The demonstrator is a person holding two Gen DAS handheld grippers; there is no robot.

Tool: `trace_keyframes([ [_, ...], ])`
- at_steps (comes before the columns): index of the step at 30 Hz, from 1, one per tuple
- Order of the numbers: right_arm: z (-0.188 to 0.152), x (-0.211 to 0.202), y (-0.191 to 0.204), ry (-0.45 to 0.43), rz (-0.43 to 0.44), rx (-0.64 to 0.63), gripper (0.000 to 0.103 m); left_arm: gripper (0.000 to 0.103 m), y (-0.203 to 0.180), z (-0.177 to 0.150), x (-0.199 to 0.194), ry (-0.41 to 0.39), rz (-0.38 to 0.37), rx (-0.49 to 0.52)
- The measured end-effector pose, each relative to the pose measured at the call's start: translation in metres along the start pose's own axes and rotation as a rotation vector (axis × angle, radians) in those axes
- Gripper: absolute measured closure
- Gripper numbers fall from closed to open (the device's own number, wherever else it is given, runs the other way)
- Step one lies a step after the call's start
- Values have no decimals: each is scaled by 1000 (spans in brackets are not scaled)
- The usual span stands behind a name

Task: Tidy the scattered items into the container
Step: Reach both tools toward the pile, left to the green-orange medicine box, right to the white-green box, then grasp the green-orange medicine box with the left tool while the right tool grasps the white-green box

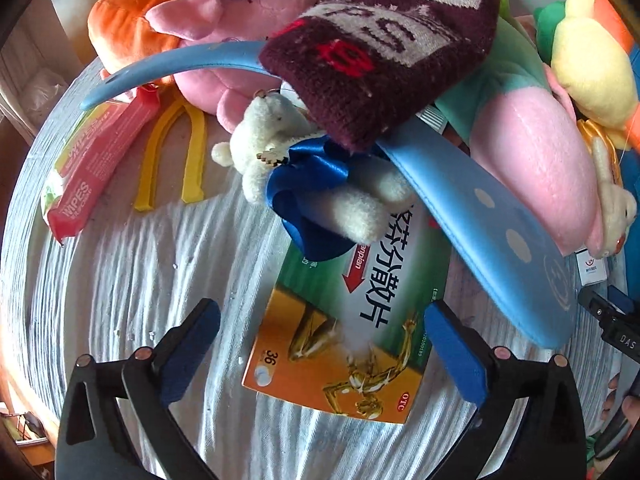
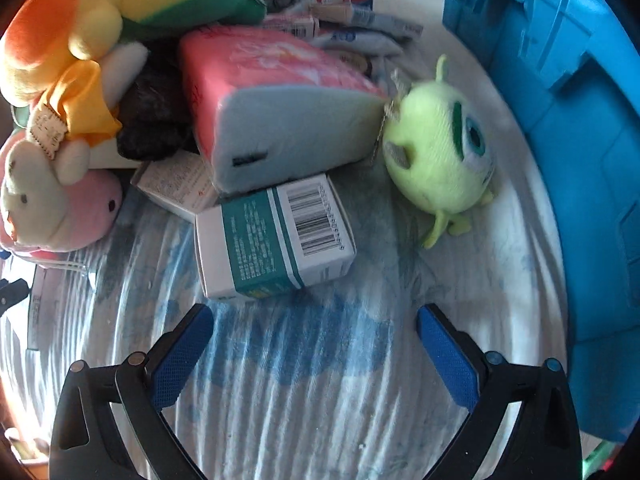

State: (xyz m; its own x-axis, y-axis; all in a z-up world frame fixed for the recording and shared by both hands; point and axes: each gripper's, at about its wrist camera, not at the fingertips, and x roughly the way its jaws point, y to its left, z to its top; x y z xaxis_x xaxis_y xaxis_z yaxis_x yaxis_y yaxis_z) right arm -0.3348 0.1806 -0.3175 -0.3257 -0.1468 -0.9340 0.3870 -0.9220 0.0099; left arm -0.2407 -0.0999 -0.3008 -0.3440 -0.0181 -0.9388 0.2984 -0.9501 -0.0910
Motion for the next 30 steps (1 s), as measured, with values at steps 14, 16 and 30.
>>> trace_keyframes([
  [14,-15,-18,-2,-77,3,-26,0,0,-43,-19,-10,-3,25,131],
  [16,-11,-24,-7,-54,5,-10,1,0,-44,-14,-17,-18,36,101],
  [30,15,-31,20,-106,43,-126,43,13,-77,-34,-63,-54,64,85],
])
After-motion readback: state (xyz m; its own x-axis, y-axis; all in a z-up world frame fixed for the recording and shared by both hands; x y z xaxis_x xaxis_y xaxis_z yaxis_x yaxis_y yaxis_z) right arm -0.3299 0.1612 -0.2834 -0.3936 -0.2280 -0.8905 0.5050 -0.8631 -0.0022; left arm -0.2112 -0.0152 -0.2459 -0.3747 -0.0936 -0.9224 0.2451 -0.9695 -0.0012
